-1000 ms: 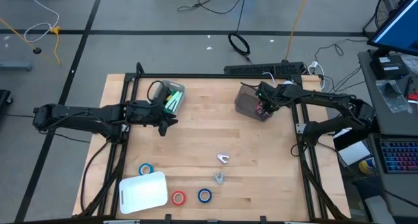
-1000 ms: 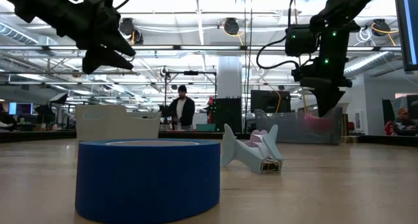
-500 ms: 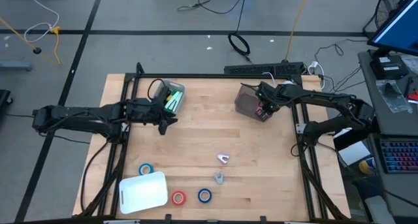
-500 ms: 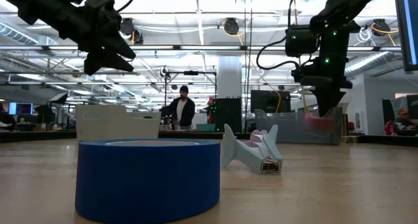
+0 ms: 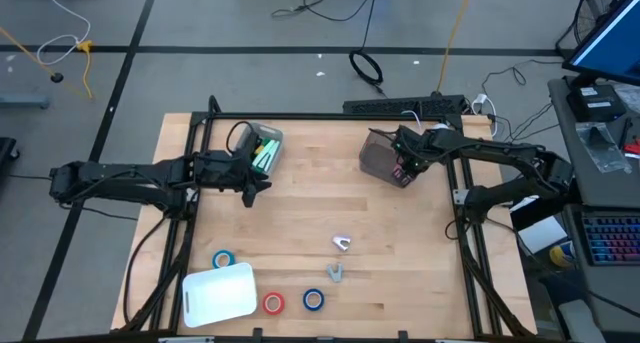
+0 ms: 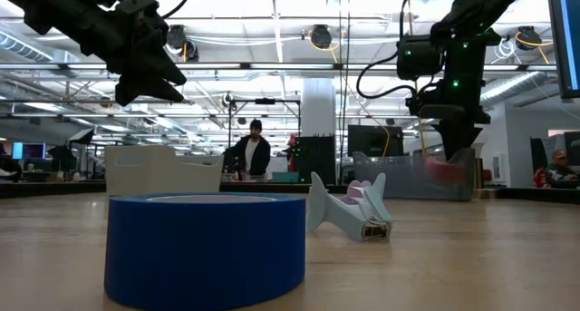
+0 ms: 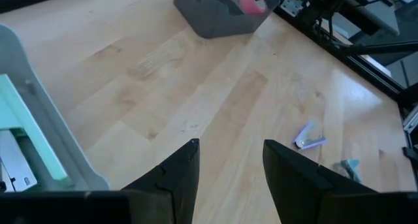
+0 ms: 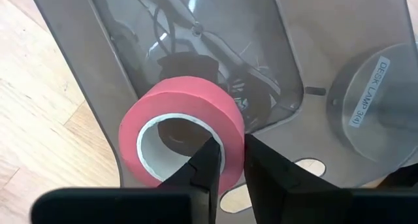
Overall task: Pick and place Stapler, Stapler remover, tape
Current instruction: Put the pink tape into the black bin, then put the red tape into the black bin
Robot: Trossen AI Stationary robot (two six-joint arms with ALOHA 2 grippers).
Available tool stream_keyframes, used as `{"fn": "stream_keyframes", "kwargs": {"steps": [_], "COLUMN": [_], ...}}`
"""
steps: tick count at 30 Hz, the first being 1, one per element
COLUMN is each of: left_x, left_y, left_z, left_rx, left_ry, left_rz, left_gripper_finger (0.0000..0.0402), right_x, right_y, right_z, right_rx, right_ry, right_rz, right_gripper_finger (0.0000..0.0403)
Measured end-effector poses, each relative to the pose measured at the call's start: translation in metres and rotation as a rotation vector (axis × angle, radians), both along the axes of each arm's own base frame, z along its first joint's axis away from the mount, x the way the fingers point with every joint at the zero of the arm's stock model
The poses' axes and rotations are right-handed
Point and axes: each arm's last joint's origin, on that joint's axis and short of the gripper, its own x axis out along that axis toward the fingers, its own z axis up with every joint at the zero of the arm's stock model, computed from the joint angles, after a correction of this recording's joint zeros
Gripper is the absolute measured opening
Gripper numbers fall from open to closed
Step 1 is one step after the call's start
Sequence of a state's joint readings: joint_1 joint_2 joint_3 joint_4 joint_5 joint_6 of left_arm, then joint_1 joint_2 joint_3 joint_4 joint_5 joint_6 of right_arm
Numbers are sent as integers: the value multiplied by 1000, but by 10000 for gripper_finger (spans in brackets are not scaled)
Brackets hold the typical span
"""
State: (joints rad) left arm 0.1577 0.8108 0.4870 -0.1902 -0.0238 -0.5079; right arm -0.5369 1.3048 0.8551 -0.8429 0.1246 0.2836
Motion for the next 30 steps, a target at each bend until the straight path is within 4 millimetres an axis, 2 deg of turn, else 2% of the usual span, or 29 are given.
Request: {"fn": "stream_keyframes", "kwargs": {"steps": [8, 16, 22, 30], "left_x": [0, 0, 1, 4], "left_y": [0, -1, -3, -13], "left_z": [0, 0, 1, 4], "left_rx": [5, -5, -12, -48], "left_ry": [1, -5, -16, -54], "left_rz": [-3, -21, -36, -71], "left_gripper_finger": [168, 168, 168, 168], "right_x": [1, 0, 0, 18], "right_y": [0, 2, 18, 63], "right_z": [1, 15, 44, 95], "right_rx": [-7, -27, 63, 89], "right_ry": [-11, -146, -451, -950], "right_rz": [0, -13, 50, 332], "right_gripper_finger": [94, 106, 94, 91]}}
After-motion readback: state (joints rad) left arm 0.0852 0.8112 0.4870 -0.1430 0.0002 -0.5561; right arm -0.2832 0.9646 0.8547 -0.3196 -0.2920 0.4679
